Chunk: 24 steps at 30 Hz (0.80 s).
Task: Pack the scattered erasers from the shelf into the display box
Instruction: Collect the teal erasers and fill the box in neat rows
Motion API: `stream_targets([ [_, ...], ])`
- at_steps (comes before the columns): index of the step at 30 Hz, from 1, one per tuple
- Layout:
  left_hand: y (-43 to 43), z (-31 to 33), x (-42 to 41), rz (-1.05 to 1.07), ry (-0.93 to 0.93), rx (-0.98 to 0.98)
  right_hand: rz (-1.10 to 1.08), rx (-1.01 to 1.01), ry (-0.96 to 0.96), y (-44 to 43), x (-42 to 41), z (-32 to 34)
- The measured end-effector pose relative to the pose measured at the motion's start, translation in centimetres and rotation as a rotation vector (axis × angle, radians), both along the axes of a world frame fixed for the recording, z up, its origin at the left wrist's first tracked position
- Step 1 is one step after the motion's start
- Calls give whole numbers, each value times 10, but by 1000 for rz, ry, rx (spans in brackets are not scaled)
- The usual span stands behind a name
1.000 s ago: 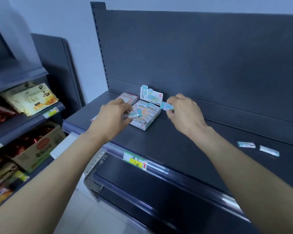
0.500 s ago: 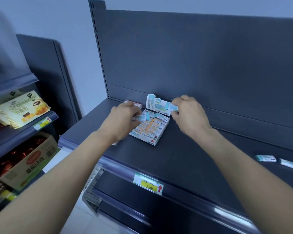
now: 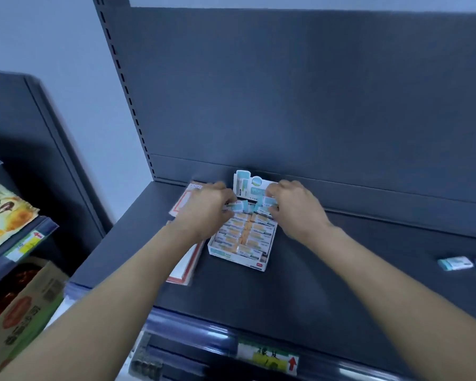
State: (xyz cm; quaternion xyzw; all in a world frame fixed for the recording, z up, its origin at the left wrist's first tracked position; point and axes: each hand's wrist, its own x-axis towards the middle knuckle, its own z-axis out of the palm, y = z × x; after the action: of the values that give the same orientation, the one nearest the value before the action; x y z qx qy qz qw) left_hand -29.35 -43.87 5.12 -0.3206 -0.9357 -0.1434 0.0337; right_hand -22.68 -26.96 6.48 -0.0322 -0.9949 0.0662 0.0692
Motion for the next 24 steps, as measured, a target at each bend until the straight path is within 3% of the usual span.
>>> stream_targets([
  [11, 3, -40, -65, -321, -47, -142, -263, 8, -204, -32, -27, -32],
  [24, 12, -46, -71, -398, -35, -99, -363, 65, -208, -42, -39, -41],
])
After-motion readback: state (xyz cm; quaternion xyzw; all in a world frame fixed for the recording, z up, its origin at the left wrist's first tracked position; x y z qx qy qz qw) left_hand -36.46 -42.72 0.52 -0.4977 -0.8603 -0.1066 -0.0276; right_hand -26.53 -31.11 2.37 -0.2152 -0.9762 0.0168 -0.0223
